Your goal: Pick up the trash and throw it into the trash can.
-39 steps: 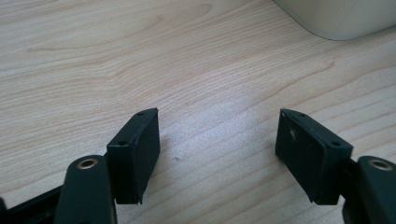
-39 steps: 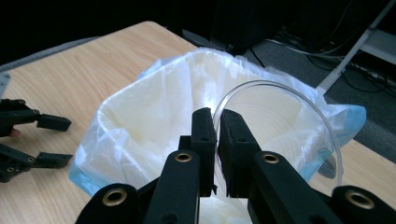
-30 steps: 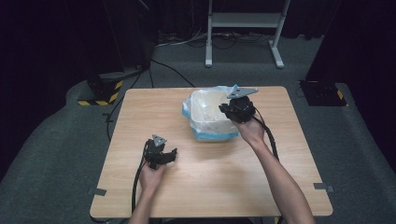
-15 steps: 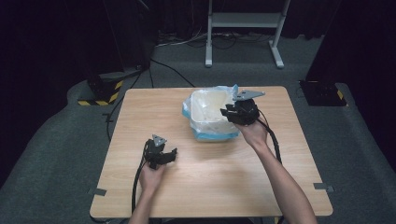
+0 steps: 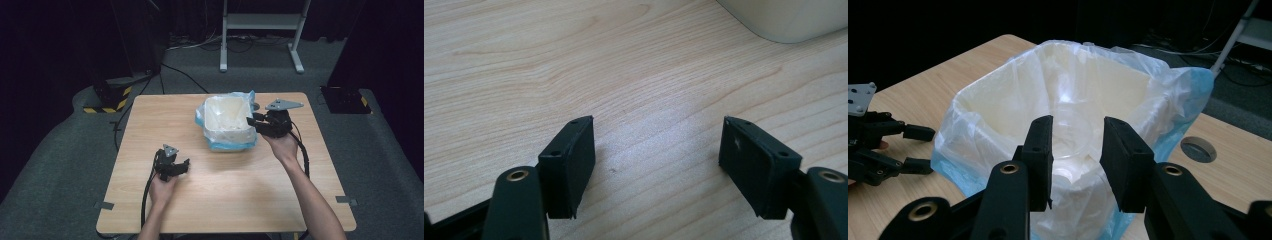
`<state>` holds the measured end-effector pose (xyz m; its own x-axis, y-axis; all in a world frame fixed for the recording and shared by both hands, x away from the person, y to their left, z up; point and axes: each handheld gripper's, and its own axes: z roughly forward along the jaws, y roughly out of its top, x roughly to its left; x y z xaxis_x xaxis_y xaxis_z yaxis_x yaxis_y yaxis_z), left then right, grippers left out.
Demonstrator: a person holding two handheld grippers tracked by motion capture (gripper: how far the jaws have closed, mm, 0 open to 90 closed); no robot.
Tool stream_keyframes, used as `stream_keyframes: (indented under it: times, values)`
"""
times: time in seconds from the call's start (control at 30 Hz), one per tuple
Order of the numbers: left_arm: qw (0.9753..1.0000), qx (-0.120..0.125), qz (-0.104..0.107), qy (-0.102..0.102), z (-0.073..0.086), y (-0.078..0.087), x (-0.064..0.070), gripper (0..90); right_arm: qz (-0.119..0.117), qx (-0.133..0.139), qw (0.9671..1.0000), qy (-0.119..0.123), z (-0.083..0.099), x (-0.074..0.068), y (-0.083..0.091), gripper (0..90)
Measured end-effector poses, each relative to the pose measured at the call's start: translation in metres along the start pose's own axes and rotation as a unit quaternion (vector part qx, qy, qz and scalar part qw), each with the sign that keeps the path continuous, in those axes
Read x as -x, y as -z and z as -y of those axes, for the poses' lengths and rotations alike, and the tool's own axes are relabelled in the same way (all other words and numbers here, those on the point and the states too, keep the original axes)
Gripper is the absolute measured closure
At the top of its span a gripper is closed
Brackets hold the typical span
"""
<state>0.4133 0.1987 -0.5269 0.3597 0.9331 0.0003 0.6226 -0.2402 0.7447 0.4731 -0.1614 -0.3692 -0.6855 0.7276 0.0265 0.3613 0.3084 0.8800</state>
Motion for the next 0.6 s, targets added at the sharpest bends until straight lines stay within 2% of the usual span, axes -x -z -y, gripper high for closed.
stream_keyframes:
  times: [0.3,0.6]
  values:
    - [1.0,0.0,0.0,0.0,0.0,0.0,0.0,30.5,0.001,0.017,0.9997,-0.016,0.011,0.006,0.019,65.5]
    - [1.0,0.0,0.0,0.0,0.0,0.0,0.0,30.4,0.006,0.021,0.9994,-0.027,0.029,0.008,0.031,65.3]
